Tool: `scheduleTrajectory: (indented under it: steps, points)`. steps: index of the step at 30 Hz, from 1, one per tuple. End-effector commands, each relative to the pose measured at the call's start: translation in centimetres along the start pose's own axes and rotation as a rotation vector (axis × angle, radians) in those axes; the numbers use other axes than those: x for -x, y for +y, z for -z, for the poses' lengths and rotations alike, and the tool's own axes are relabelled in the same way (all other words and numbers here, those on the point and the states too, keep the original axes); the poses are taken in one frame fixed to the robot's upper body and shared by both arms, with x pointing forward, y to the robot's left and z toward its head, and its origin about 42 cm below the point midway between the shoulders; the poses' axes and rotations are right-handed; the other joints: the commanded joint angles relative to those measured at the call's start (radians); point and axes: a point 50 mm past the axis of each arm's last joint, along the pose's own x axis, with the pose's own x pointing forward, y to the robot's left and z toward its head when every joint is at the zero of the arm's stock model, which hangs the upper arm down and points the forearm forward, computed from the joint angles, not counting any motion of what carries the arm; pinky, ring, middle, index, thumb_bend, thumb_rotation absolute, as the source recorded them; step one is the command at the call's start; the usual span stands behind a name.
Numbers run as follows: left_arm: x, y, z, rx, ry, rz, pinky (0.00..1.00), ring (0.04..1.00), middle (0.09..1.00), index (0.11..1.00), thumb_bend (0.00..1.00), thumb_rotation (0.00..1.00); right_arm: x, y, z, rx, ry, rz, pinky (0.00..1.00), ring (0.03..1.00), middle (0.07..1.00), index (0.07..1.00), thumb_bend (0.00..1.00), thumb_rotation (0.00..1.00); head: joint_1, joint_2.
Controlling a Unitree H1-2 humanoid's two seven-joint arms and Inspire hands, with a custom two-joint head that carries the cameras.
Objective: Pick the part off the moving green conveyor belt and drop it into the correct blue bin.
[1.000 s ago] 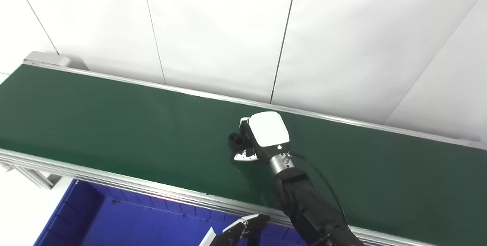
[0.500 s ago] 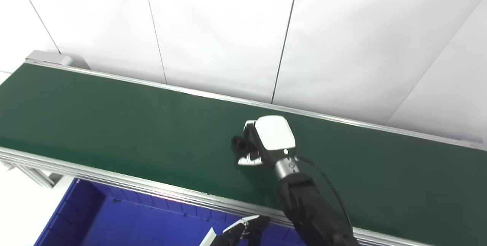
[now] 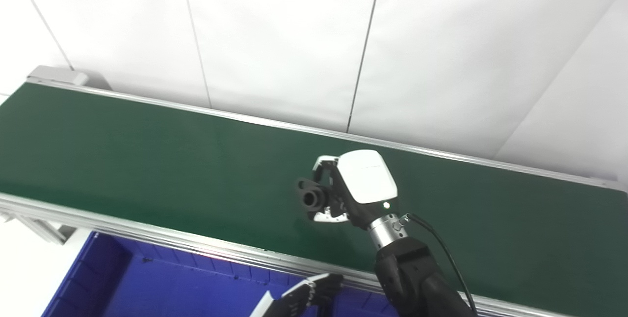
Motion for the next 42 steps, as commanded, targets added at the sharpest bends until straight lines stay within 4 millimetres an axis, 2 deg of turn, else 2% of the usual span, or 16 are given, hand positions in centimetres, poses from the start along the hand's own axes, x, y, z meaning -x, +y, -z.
scheduleTrajectory:
  steps: [1, 7, 12, 15, 21, 24, 29, 36, 39, 42]
  points:
    - [0.1, 0.4, -1.0, -0.005, -0.043, 0.005, 0.79, 0.821, 0.821, 0.825, 0.86, 0.67, -0.3, -1.9, -0.7, 0.003, 0.004, 0.046, 0.09, 0.145, 0.23, 0.482, 0.51, 0.14, 0.0, 0.001]
    - [0.6, 1.5, -1.3, -0.016, -0.034, 0.009, 0.82, 0.839, 0.837, 0.844, 0.86, 0.71, 0.8, -3.2, -2.1, -0.011, 0.014, 0.051, 0.09, 0.138, 0.226, 0.483, 0.51, 0.14, -0.064, 0.026]
    - [1.0, 2.1, -1.9, -0.015, -0.042, 0.0, 0.83, 0.84, 0.834, 0.854, 0.84, 0.73, 2.5, -4.5, -2.5, -0.023, 0.019, 0.053, 0.09, 0.143, 0.234, 0.484, 0.5, 0.14, -0.103, 0.052]
    - [1.1, 2.7, -2.5, -0.016, -0.039, -0.028, 0.84, 0.849, 0.828, 0.851, 0.86, 0.74, 4.7, -5.0, -1.9, -0.021, 0.043, 0.038, 0.1, 0.156, 0.248, 0.483, 0.5, 0.14, -0.137, 0.08]
    - [1.5, 4.1, -3.7, -0.024, -0.05, -0.029, 0.88, 0.887, 0.849, 0.883, 0.82, 0.78, 9.4, -5.1, -1.0, -0.02, 0.124, -0.015, 0.1, 0.154, 0.24, 0.486, 0.51, 0.13, -0.192, 0.119]
    - [1.6, 4.8, -4.4, -0.026, -0.045, -0.036, 0.88, 0.889, 0.855, 0.891, 0.81, 0.78, 11.0, -5.2, -1.3, -0.003, 0.141, -0.047, 0.1, 0.161, 0.248, 0.486, 0.51, 0.13, -0.218, 0.15]
    - [1.3, 5.7, -5.3, -0.034, -0.045, -0.044, 0.86, 0.873, 0.838, 0.882, 0.81, 0.78, 13.4, -5.5, -1.9, -0.026, 0.18, -0.094, 0.1, 0.151, 0.24, 0.487, 0.5, 0.14, -0.231, 0.178]
    - [0.9, 6.1, -5.4, -0.038, -0.024, -0.043, 0.84, 0.867, 0.827, 0.868, 0.84, 0.78, 15.9, -4.4, -1.5, -0.031, 0.261, -0.145, 0.13, 0.18, 0.272, 0.486, 0.5, 0.14, -0.253, 0.178]
    - [0.7, 6.2, -5.5, -0.045, -0.028, -0.042, 0.83, 0.859, 0.819, 0.865, 0.85, 0.78, 17.4, -2.9, -1.8, -0.061, 0.311, -0.213, 0.13, 0.189, 0.284, 0.486, 0.5, 0.14, -0.261, 0.191]
    - [0.4, 6.2, -5.7, -0.048, -0.034, -0.046, 0.82, 0.852, 0.819, 0.863, 0.85, 0.78, 18.5, -0.8, -2.0, -0.074, 0.363, -0.313, 0.11, 0.164, 0.256, 0.487, 0.51, 0.13, -0.271, 0.203]
